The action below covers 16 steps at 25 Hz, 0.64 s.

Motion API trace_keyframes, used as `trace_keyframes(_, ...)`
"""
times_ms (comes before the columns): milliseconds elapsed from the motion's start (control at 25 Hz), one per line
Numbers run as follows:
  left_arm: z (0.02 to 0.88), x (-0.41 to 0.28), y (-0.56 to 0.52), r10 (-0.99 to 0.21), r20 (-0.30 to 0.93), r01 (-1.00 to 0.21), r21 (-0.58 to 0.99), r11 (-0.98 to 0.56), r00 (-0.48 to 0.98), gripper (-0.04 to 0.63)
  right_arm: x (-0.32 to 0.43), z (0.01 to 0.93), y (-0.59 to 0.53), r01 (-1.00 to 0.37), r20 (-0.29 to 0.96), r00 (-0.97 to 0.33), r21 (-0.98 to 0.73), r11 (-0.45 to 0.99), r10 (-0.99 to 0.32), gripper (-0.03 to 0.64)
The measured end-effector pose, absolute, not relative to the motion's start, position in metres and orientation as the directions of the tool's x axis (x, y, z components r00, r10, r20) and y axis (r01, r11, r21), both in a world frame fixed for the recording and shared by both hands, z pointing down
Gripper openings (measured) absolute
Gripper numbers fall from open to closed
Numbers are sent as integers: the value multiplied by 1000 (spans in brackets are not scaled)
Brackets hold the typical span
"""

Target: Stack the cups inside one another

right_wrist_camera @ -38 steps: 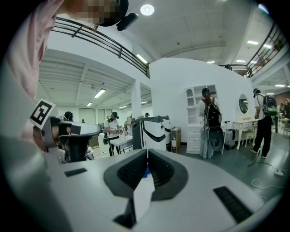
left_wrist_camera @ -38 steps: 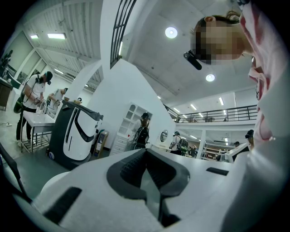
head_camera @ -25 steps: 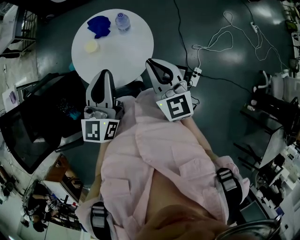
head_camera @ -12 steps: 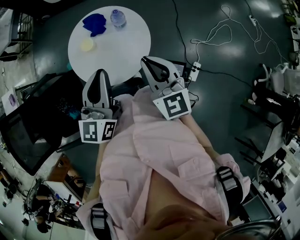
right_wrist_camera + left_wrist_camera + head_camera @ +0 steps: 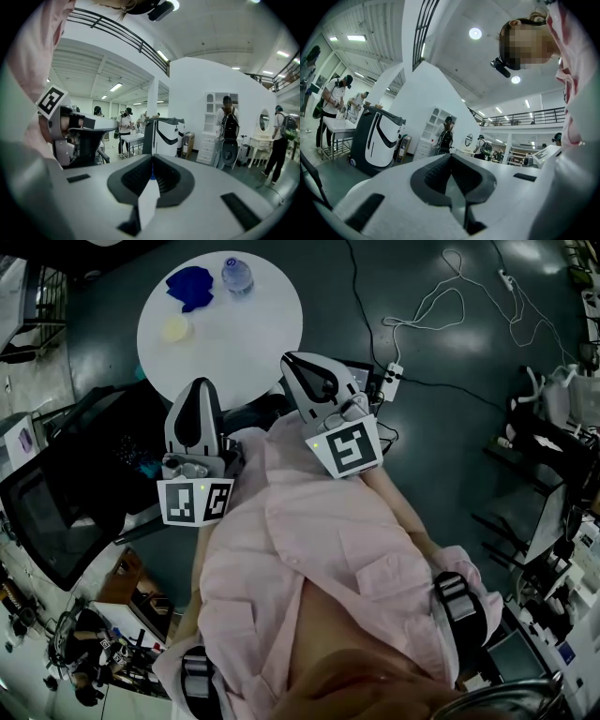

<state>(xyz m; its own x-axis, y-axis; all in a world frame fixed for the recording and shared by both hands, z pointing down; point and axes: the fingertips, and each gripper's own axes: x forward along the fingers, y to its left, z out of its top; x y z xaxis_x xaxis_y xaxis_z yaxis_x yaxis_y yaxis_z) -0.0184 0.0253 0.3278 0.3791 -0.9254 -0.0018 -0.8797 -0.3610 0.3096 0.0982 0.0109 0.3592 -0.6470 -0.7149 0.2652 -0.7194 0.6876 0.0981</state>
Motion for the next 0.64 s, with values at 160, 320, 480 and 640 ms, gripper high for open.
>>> trace_keyframes(160,326,-18,27,-924,-1,-879,308,-364,383,20,99,357,12,-724,263,-643,96,683,-719,31)
trace_keyframes(320,327,-18,27,-920,2,-875,311,-371,391,20,98,358,14,-728,271,-637,95,679,-722,31)
trace_keyframes(480,331,-21,29,-919,11,-873,317,-371,394,20,95,362,17,-728,292,-632,94,679,-718,31)
trace_keyframes(640,334,-31,34,-927,24,-885,309,-348,373,20,85,367,21,-709,310,-649,84,700,-695,31)
